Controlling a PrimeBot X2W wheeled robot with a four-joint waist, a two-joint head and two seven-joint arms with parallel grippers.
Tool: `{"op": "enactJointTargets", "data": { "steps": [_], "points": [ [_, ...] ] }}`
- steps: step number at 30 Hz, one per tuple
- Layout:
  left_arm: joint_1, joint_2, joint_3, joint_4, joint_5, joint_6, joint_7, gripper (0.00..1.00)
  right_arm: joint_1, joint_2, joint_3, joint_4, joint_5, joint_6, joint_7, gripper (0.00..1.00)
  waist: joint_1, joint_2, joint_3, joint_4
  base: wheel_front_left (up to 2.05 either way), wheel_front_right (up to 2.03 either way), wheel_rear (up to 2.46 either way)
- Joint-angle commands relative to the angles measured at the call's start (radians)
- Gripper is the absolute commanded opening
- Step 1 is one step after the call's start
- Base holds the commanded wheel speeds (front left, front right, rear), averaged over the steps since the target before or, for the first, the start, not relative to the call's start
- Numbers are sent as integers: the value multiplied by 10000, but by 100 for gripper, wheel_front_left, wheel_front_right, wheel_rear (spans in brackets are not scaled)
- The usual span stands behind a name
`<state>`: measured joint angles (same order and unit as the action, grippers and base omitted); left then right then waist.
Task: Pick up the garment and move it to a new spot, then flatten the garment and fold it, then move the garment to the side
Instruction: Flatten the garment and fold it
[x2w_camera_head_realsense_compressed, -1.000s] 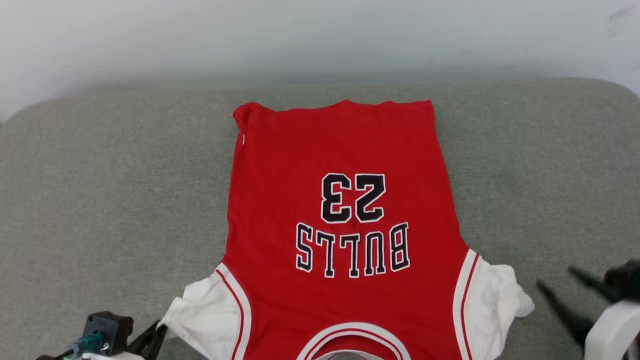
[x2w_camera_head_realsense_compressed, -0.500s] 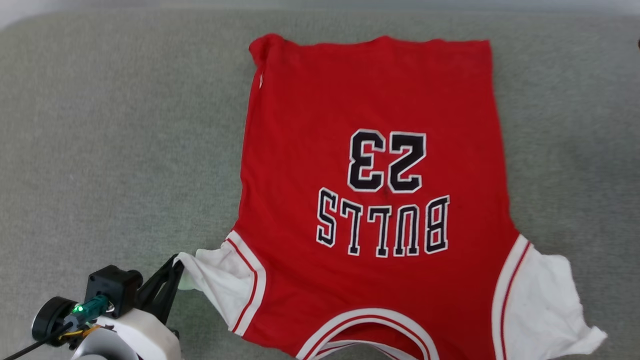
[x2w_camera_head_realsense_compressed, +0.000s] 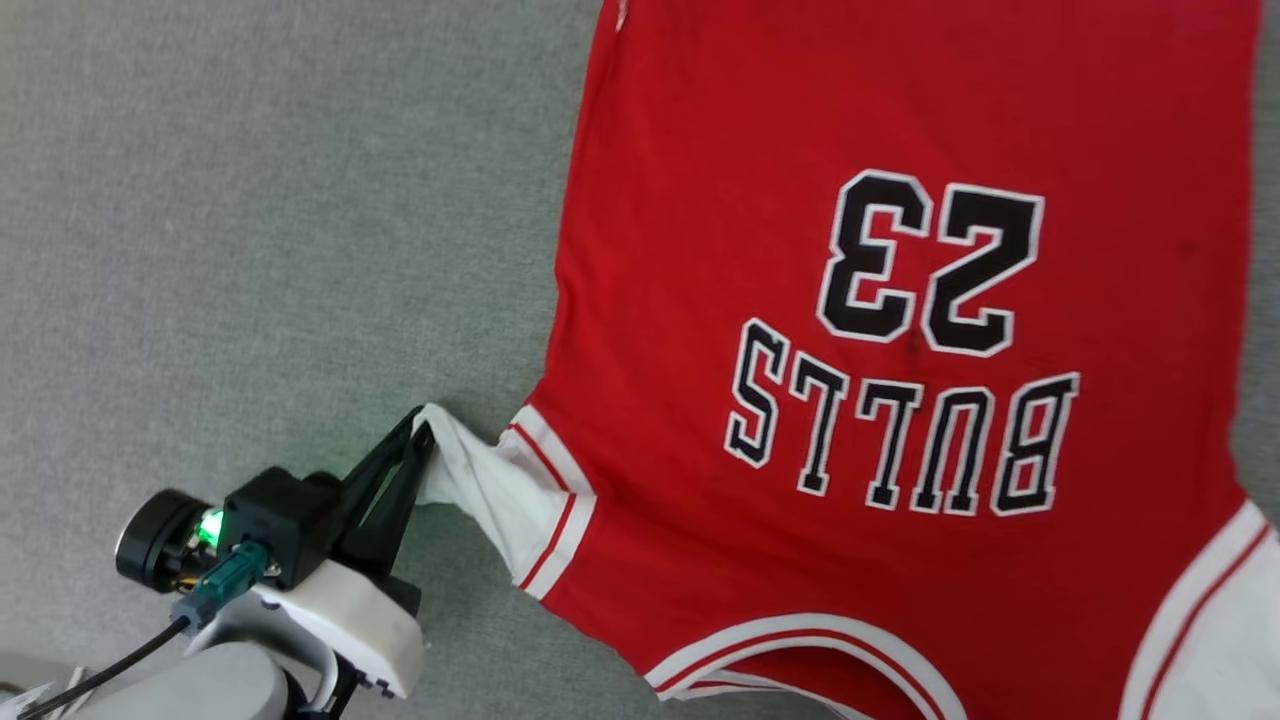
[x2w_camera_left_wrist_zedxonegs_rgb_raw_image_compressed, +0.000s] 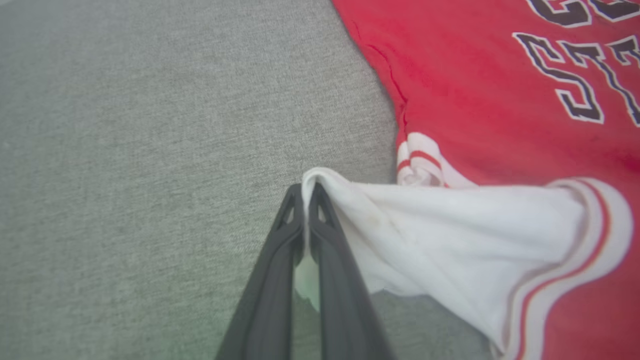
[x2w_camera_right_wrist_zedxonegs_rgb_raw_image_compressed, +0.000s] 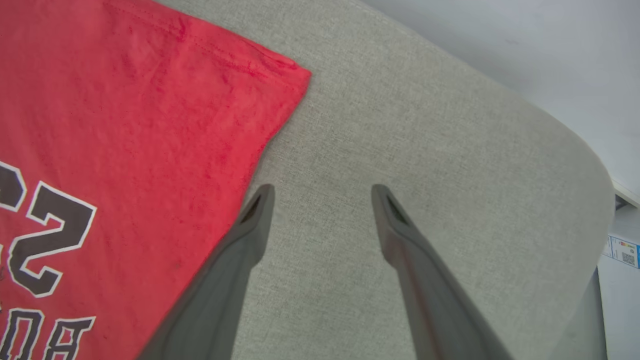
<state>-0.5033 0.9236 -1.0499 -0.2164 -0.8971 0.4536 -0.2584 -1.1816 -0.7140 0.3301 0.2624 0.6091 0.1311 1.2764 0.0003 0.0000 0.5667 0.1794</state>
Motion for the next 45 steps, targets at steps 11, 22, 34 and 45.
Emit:
{"op": "enactJointTargets", "data": {
  "steps": [11, 22, 34, 45],
  "points": [
    [-679, -585, -98, 130, 526, -45, 32, 0, 183, 584, -74, 1142, -637, -6, 245, 100, -3, 0, 1387, 1126, 0, 0, 0],
    [-570, -781, -76, 453, 671, -26, 24, 0, 615, -65, 411, 867, -592, -9, -776, 0, -3, 0, 800, 930, 0, 0, 0],
    [559, -253, 122, 233, 227, 410, -60, 0, 1402, -1472, 1905, -906, 1240, -9, -2318, 0, -3, 0, -1568, -162, 0, 0, 0],
    [1559, 299, 344, -154, -118, 801, -77, 0, 5193, -4010, 2126, -3366, 2869, -9, -3546, 0, -3, 0, -2516, -1083, 0, 0, 0]
  ]
}}
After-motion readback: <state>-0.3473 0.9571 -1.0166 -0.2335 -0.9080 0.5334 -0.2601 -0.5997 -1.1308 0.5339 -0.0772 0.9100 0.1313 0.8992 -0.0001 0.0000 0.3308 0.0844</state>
